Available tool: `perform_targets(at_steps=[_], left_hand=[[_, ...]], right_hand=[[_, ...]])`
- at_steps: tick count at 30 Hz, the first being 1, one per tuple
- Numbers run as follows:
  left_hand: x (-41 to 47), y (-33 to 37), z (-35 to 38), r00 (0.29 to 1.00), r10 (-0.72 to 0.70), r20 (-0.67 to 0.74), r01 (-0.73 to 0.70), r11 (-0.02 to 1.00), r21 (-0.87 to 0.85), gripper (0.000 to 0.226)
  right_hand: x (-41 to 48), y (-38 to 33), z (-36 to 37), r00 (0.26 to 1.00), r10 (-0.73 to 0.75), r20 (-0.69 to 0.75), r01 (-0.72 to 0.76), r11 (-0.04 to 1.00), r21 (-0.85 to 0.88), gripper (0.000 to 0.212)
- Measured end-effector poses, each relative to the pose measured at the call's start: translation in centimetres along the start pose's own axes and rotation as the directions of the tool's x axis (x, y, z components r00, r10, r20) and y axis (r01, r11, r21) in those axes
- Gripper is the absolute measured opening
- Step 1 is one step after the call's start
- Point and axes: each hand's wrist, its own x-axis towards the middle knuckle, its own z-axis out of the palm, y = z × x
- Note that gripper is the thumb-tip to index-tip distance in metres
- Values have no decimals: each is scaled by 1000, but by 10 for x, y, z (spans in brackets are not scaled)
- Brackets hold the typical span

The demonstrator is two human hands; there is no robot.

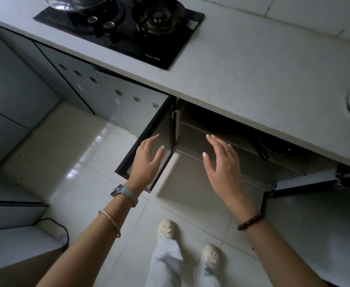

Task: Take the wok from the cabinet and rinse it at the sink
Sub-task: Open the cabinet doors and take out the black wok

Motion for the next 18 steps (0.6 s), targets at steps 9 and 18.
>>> perform_targets(at_steps=[9, 18], left_hand=[[-36, 50, 114, 966, 259, -2, -246, 922, 299, 49], [-16, 47, 197, 957, 283, 54, -288, 929, 234, 54]], right_hand=[[-48, 112, -68, 994, 98, -53, -102, 993, -63, 44], [-53, 200, -57, 970, 217, -105, -227, 969, -96, 42]])
